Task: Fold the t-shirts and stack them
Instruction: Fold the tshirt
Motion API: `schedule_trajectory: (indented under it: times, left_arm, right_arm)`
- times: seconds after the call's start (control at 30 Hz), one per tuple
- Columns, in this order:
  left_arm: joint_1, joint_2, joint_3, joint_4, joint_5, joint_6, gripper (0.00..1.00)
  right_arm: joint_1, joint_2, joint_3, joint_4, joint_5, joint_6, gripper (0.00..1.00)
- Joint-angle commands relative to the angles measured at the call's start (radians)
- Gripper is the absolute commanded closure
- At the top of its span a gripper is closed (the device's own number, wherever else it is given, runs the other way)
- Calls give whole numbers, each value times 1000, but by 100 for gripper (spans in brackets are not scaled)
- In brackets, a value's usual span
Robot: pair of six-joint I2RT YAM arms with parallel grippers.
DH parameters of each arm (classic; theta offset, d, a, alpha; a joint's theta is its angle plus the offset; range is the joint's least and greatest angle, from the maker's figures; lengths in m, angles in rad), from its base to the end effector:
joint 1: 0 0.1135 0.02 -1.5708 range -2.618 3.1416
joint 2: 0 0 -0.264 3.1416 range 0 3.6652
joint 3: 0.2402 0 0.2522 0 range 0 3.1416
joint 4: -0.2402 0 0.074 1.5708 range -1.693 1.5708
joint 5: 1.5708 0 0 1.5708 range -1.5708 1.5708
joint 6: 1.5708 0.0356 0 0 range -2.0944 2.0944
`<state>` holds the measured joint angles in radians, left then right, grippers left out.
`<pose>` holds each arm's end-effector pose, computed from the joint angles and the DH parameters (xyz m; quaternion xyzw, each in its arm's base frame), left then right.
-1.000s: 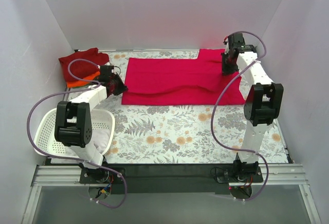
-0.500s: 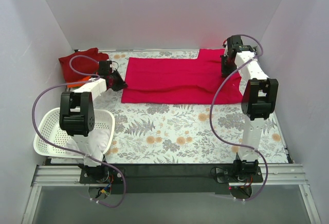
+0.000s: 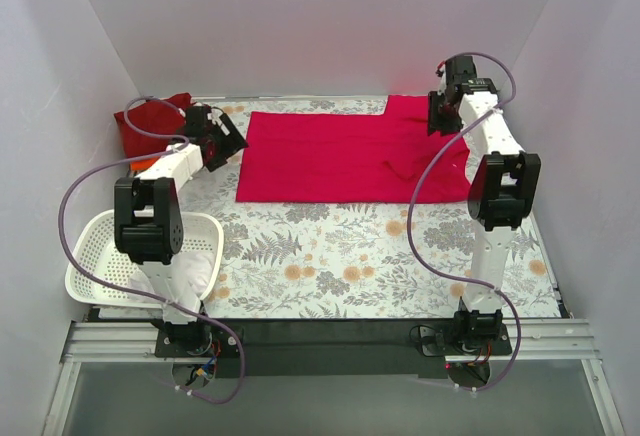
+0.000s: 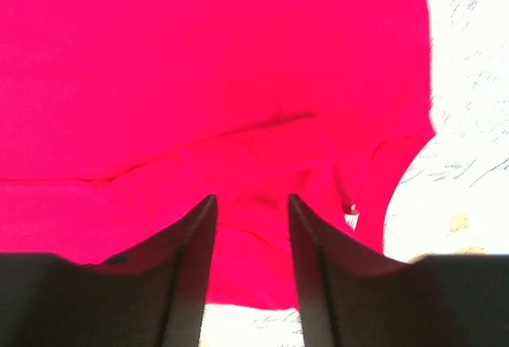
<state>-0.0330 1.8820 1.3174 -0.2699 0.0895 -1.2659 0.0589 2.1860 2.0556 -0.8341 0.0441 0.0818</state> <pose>0.4131 -0.0168 0.2033 -0.5257 0.7698 -0.2507 0.2611 0.4847 0.0270 0.2667 0.0175 0.9540 0.0000 0.2992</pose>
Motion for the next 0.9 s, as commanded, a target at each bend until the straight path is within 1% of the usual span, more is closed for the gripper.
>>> schedule_trajectory:
  times: [0.0, 0.03, 0.07, 0.13, 0.17, 0.2, 0.23, 0.27, 0.3, 0.37, 0.4, 0.43, 0.53, 0.57, 0.63, 0.87]
  left_arm:
    - [-39, -141, 2, 26, -56, 0, 27]
    - [-59, -165, -9, 26, -75, 6, 27]
    - [-106, -176, -10, 29, -108, 14, 27]
    - [-162, -199, -36, 53, -129, 16, 27]
    - [-220, -204, -44, 67, -128, 13, 27]
    - [-249, -208, -56, 105, -125, 11, 27]
    - [-280, -202, -67, 127, -122, 10, 27]
    - [-338, -198, -81, 147, -117, 4, 27]
    - [-366, -187, -84, 182, -111, 0, 27]
    - [-436, -146, -84, 216, -115, 3, 27]
    - [-456, -129, -81, 247, -116, 6, 27]
    - [-472, -97, -78, 256, -116, 8, 26]
    - [-508, -40, -69, 305, -97, 0, 26]
    - [-521, -29, -72, 319, -96, -1, 26]
    - [-530, 0, -78, 354, -97, 2, 27]
    - [-536, 51, -122, 388, -129, 16, 26]
  right_arm:
    - [-10, -40, 60, 36, -4, 15, 62]
    - [-10, -75, 49, 41, 0, 22, 60]
    - [-10, -98, -1, 50, -1, 26, 58]
    - [-8, -174, -75, 96, -21, 30, 57]
    - [-10, -202, -127, 113, -30, 33, 57]
    - [-8, -230, -232, 160, -67, 38, 57]
    - [-8, -258, -300, 190, -87, 42, 57]
    - [-8, -313, -364, 226, -116, 53, 57]
    - [-8, -340, -496, 298, -183, 61, 57]
    - [5, -417, -604, 367, -236, 79, 58]
    - [15, -440, -659, 427, -260, 84, 59]
    - [37, -475, -731, 452, -260, 87, 59]
    - [67, -496, -813, 518, -256, 107, 59]
    - [71, -490, -818, 527, -257, 110, 59]
    - [87, -454, -822, 530, -257, 113, 60]
    - [105, -353, -790, 543, -182, 115, 63]
